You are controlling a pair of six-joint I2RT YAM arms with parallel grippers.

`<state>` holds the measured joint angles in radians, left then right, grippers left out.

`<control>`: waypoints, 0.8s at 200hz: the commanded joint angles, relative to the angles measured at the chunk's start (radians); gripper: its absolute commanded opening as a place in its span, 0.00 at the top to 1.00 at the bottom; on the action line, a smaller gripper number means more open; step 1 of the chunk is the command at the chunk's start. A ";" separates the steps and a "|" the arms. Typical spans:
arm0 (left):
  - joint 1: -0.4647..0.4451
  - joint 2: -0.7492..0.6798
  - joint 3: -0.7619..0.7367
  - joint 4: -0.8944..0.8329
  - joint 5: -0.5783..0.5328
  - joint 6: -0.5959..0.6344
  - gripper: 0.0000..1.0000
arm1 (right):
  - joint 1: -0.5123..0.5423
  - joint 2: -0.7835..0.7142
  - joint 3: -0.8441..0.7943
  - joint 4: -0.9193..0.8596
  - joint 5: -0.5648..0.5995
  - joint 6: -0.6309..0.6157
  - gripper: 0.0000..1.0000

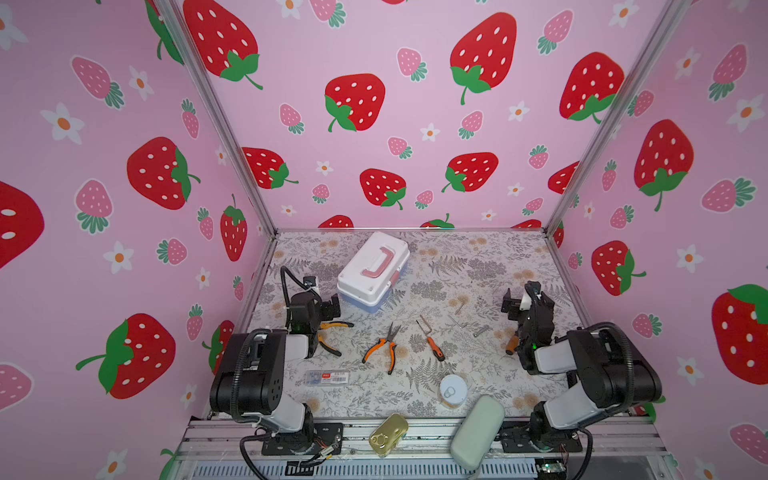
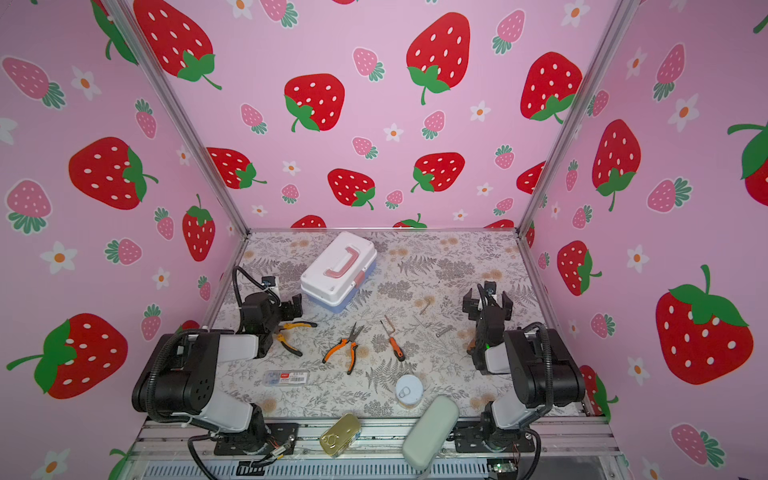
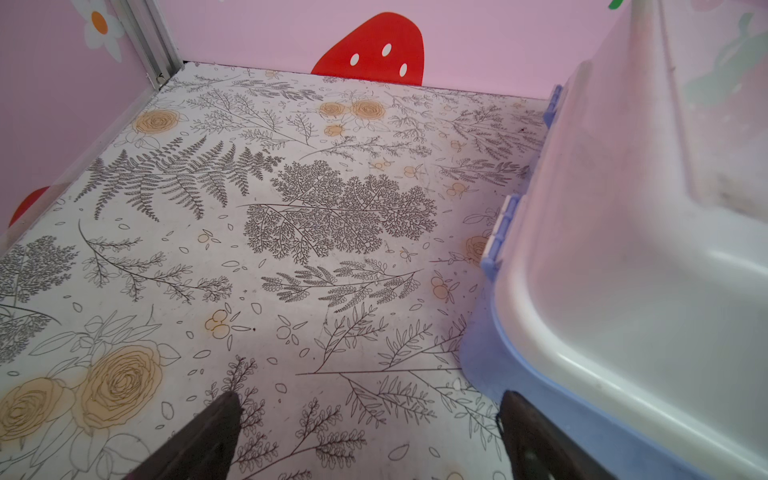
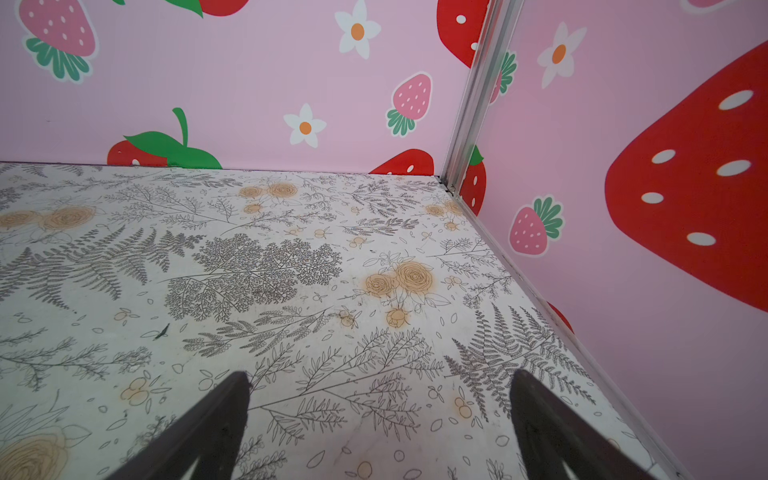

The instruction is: Pack the tool kit

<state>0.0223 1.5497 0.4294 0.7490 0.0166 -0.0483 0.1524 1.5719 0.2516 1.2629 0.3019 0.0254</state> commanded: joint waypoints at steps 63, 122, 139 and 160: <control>-0.002 -0.001 0.031 0.004 -0.009 0.019 0.01 | -0.004 0.003 0.005 0.018 -0.002 0.005 0.01; 0.001 0.001 0.033 0.003 -0.002 0.018 0.01 | -0.004 0.004 0.003 0.018 -0.002 0.006 0.01; 0.000 -0.006 0.023 0.017 -0.008 0.015 0.01 | -0.004 0.001 -0.001 0.023 0.002 0.007 0.01; -0.025 -0.107 0.030 -0.085 -0.109 0.003 0.01 | -0.004 -0.048 -0.010 -0.009 0.073 0.047 0.01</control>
<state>0.0193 1.5414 0.4301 0.7334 -0.0006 -0.0490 0.1524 1.5711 0.2516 1.2629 0.3164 0.0326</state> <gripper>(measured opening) 0.988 0.993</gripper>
